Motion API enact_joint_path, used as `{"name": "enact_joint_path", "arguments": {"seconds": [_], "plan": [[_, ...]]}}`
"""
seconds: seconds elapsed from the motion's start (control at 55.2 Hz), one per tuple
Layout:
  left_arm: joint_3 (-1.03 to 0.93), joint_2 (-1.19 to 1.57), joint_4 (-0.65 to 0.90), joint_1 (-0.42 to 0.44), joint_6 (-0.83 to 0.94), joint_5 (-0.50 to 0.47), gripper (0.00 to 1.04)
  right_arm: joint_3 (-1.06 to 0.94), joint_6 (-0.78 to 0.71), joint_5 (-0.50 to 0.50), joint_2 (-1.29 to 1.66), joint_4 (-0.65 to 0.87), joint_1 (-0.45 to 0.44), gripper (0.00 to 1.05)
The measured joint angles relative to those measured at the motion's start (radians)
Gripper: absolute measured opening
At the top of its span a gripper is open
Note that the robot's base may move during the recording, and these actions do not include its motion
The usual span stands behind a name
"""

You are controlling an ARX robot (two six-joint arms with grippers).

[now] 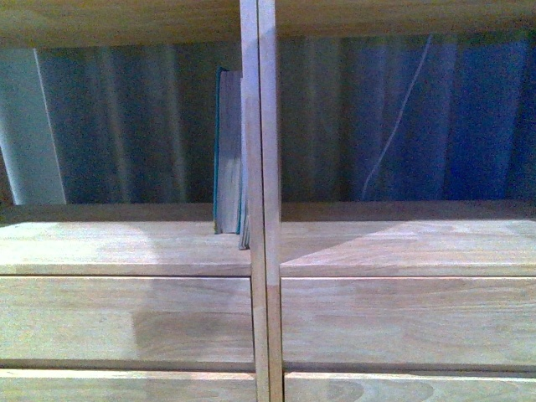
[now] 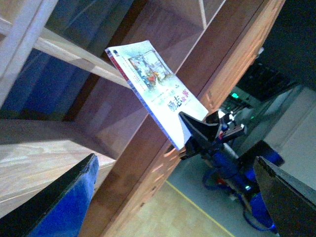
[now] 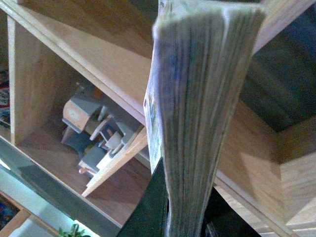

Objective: Organize books on shelf

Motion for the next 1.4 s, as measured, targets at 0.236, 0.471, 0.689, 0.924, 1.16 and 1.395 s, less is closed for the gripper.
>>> {"name": "enact_joint_path", "arguments": {"seconds": [0.236, 0.471, 0.689, 0.924, 1.16, 1.395], "plan": [[0.063, 0.093, 0.106, -0.093, -0.161, -0.103, 0.97, 0.042, -0.013, 0.024, 0.012, 0.013, 0.078, 0.07], [0.082, 0.139, 0.077, -0.196, -0.166, -0.187, 0.97, 0.061, -0.020, 0.038, 0.012, 0.022, 0.167, 0.07], [0.092, 0.174, 0.137, -0.264, -0.169, -0.219, 0.97, 0.069, -0.032, 0.047, 0.010, 0.013, 0.250, 0.07], [0.143, 0.207, 0.179, -0.322, -0.170, -0.248, 0.97, 0.067, -0.041, 0.063, -0.001, 0.005, 0.310, 0.07], [0.177, 0.230, 0.182, -0.336, -0.148, -0.257, 0.97, 0.047, -0.043, 0.074, -0.043, -0.008, 0.335, 0.07], [0.178, 0.249, 0.188, -0.327, -0.123, -0.256, 0.97, 0.027, -0.043, 0.093, -0.071, -0.009, 0.373, 0.07]]}}
